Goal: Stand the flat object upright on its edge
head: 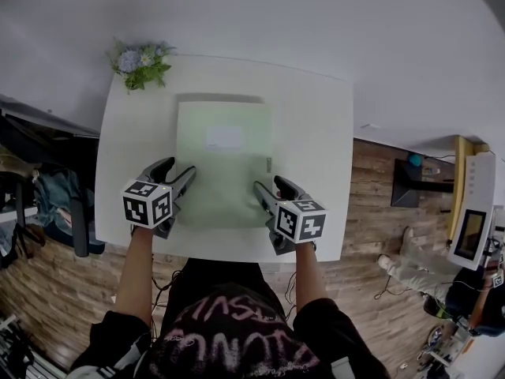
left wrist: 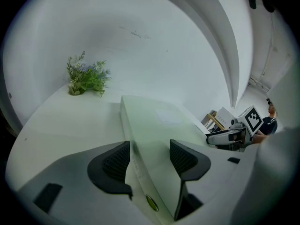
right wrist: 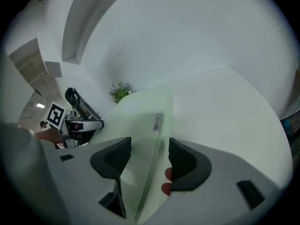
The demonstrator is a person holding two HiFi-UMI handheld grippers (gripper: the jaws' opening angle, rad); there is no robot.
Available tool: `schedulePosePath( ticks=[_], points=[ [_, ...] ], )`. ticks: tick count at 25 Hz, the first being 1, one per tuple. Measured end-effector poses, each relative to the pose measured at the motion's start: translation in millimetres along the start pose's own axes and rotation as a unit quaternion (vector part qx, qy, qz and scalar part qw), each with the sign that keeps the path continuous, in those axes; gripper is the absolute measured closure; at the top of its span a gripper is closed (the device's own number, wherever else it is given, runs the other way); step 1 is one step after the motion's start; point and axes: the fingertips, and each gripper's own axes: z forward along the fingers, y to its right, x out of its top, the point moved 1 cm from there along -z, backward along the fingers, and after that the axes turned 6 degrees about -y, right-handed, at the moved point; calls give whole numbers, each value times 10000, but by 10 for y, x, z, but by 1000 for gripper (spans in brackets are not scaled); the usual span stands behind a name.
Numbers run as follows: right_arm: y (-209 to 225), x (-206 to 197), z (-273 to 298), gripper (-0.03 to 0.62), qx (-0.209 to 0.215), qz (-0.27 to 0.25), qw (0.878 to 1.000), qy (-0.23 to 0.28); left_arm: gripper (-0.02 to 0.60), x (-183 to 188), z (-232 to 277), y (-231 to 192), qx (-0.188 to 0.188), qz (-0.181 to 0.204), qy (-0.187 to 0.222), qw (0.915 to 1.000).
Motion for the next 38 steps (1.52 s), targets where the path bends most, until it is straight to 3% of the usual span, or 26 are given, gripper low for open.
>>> schedulePosePath(
  ticks=[21,38],
  points=[
    [-5,-6,81,352,90,151,9992,-349,307,-36,96,-29,-296,-226,-309,9988],
    [-99,206,-66,353,-258,-343,9991,44,316,295,-110,124,-217,505,582,9968]
  ],
)
